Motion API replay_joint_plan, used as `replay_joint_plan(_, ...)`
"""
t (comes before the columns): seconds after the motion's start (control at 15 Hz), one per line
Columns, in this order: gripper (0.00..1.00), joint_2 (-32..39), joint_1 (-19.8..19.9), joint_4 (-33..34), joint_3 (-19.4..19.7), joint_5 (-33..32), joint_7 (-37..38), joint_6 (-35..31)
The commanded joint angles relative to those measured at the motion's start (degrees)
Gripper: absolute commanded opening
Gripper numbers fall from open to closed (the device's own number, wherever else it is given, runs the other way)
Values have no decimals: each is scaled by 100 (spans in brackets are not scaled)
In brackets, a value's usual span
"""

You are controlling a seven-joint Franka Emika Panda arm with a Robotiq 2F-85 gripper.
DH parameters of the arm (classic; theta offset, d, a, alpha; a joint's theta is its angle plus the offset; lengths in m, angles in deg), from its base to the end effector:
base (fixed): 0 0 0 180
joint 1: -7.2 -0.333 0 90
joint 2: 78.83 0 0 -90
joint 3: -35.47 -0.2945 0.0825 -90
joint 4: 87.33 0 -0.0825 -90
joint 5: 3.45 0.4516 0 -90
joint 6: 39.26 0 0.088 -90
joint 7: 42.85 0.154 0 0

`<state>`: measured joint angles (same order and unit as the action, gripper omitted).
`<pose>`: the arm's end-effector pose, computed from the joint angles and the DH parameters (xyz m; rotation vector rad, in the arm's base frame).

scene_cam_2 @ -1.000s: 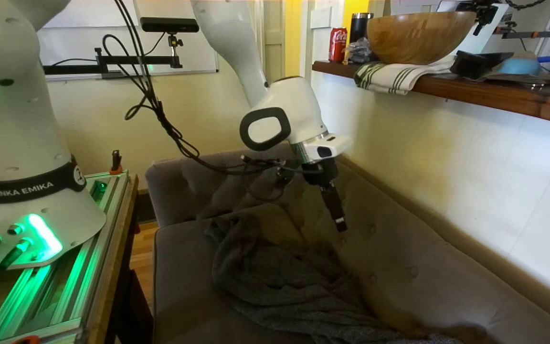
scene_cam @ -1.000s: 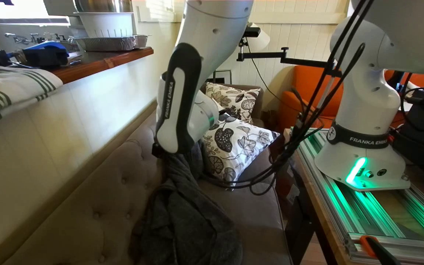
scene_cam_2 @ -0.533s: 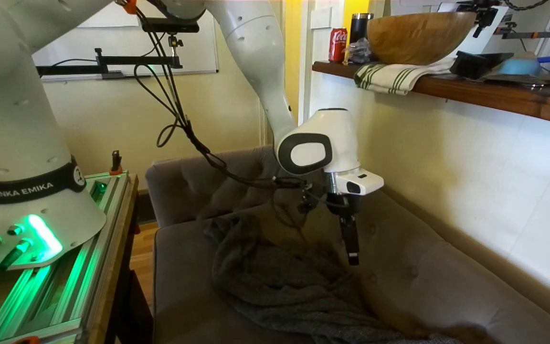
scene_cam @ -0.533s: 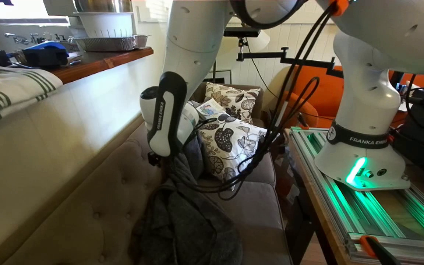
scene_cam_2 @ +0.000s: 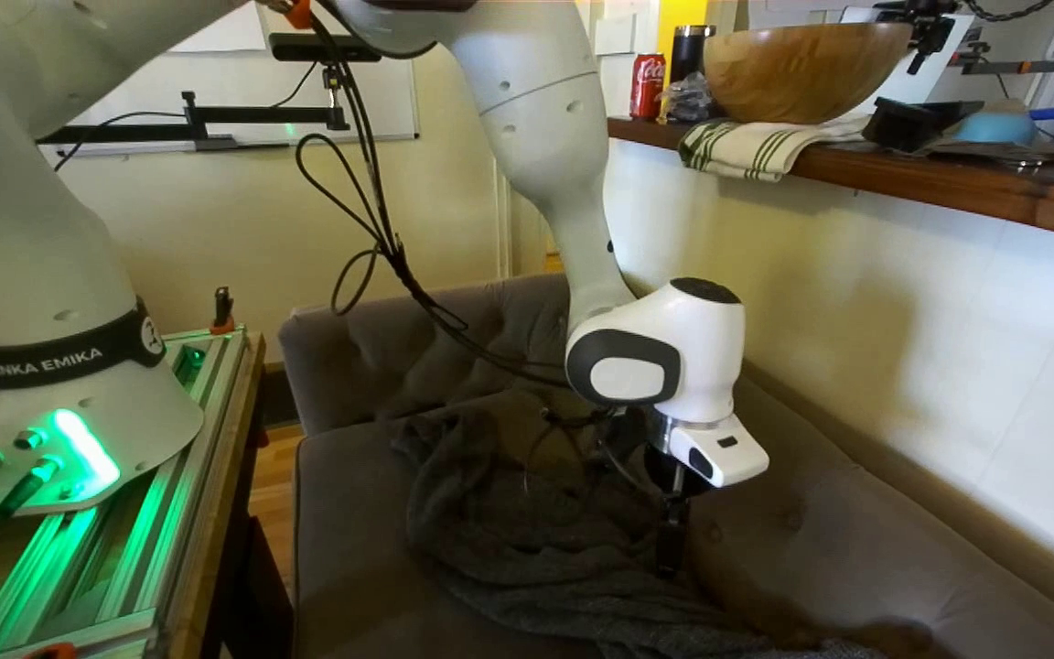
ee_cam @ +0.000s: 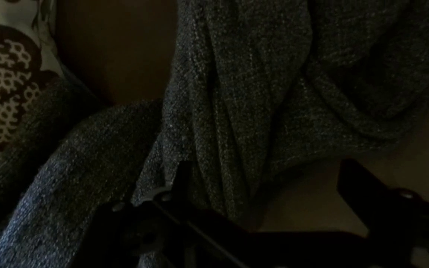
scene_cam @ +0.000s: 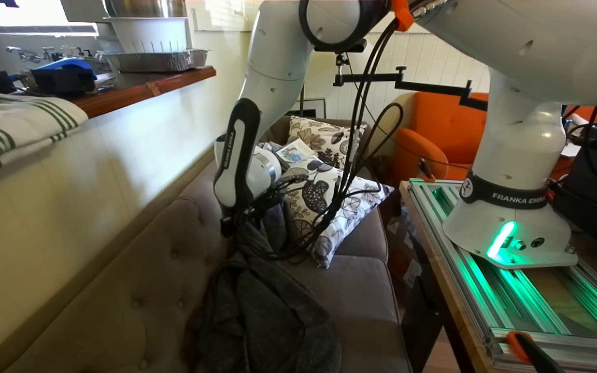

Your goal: Fold the blanket

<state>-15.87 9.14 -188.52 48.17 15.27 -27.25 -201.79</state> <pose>0.5689 -0.1891 -0.1574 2.8470 -1.0737 0.0298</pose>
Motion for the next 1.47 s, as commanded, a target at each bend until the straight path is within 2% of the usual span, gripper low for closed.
replay_joint_plan(0.0,100,482,532,612,-439,-113,18,256)
replay_joint_plan(0.2,100,836,798,886,-682,-91,-89,190)
replay_joint_plan(0.53,100,1596,835,1462,-677,-157,-136,-132)
replay_joint_plan(0.6,94,1722,816,1572,-652,-164,-123,-145)
replay_joint_plan(0.67,74,1872,759,1682,-583,-210,-138,-241)
replay_joint_plan(0.73,66,1967,700,1767,-520,-206,-50,-195)
replay_joint_plan(1.0,38,2113,487,1908,-337,-167,191,-190)
replay_joint_plan(1.33,3,1796,155,1542,-146,-131,482,-240)
replay_joint_plan(1.4,1,1647,115,1385,-152,-120,499,-234)
